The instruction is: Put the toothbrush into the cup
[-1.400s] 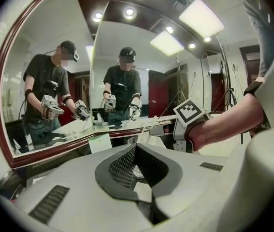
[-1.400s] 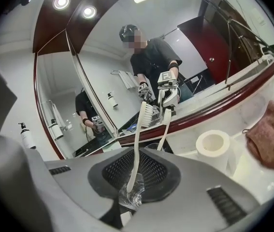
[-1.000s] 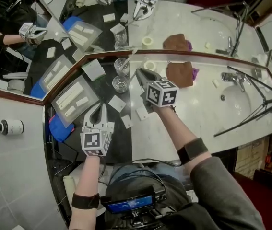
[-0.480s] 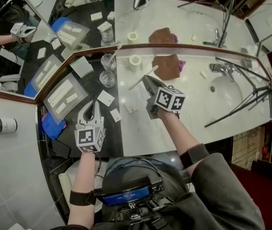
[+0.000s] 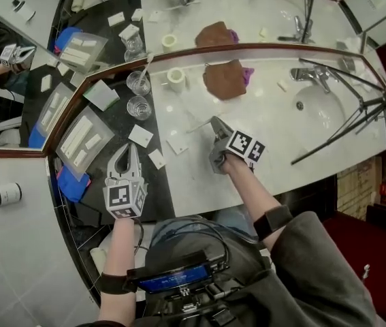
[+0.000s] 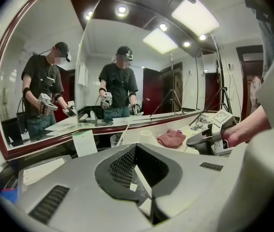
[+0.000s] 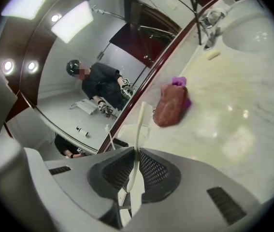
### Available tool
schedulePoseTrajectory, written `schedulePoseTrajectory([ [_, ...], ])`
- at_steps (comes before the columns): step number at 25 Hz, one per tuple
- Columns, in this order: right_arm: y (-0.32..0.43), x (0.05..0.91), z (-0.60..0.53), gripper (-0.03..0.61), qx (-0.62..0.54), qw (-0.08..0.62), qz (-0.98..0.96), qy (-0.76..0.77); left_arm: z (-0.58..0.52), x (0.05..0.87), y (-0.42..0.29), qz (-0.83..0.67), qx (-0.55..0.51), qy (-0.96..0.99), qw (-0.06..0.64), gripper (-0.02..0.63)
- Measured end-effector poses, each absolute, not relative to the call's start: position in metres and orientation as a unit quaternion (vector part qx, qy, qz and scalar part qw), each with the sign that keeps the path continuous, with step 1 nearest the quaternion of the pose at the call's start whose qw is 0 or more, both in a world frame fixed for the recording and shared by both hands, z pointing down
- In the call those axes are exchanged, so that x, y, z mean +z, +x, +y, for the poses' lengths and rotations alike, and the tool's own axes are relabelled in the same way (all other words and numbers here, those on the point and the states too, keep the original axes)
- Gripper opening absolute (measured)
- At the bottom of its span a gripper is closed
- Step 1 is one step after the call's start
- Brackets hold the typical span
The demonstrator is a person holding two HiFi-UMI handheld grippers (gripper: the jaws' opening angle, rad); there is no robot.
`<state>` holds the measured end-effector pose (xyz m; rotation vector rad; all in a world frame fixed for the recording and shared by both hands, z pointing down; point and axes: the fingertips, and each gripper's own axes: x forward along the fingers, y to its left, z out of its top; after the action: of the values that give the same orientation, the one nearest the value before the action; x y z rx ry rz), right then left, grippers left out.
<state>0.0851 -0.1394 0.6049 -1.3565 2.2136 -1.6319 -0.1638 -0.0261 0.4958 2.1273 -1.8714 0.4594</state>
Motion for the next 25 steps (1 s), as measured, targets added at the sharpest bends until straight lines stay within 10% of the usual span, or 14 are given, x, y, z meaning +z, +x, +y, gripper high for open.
schedulePoseTrajectory([
  [25,0.12,0.707,-0.119,0.063,-0.66,0.097,0.543,-0.511,-0.019,0.501,-0.162,-0.638,0.185,0.735,0.138,0.002],
])
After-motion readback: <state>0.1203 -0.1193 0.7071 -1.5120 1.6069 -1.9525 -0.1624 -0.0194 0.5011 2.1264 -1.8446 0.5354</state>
